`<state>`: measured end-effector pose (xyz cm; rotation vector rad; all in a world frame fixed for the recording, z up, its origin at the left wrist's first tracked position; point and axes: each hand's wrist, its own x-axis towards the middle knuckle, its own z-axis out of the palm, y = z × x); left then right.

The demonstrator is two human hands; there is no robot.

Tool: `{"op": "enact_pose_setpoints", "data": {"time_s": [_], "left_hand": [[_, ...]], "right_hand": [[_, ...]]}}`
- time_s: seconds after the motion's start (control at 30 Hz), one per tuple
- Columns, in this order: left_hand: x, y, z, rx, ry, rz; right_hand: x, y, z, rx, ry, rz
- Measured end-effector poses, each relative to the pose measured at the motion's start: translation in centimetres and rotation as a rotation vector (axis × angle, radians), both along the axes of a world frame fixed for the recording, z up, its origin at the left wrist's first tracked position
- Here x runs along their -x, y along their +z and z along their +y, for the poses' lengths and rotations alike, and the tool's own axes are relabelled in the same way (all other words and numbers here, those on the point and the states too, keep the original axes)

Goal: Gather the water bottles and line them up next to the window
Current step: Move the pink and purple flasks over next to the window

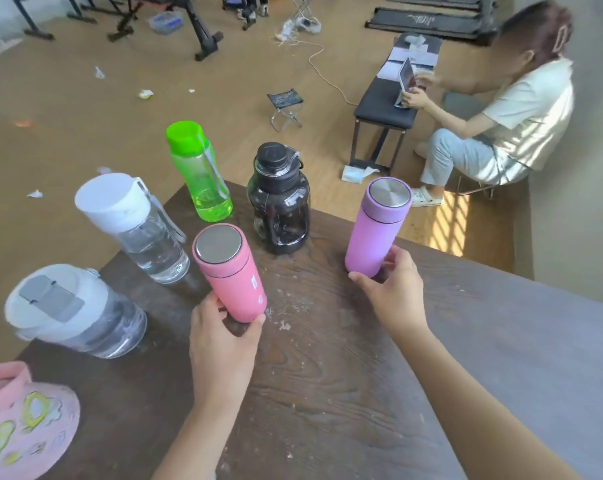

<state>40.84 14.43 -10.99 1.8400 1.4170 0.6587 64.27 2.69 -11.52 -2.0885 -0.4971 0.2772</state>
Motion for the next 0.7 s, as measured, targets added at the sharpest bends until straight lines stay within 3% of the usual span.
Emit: {"op": "enact_pose_setpoints", "data": {"time_s": [0.37,0.53,0.7], "left_hand": [[-0.2,-0.4,1.3,0.089,-0.011,-0.194],[-1.1,-0.2,-1.6,0.107,-0.066,-0.201],[-5.5,0.6,-7.4,0.101,-0.278,-0.226]], "right_hand": [[-0.1,-0.3,0.2,-0.071,-0.042,-0.013],[0.5,0.3,-6.0,-0.080,-0.101,-0.025],[1.4,0.9,-15.2,-0.063,-0.204,-0.049]]}}
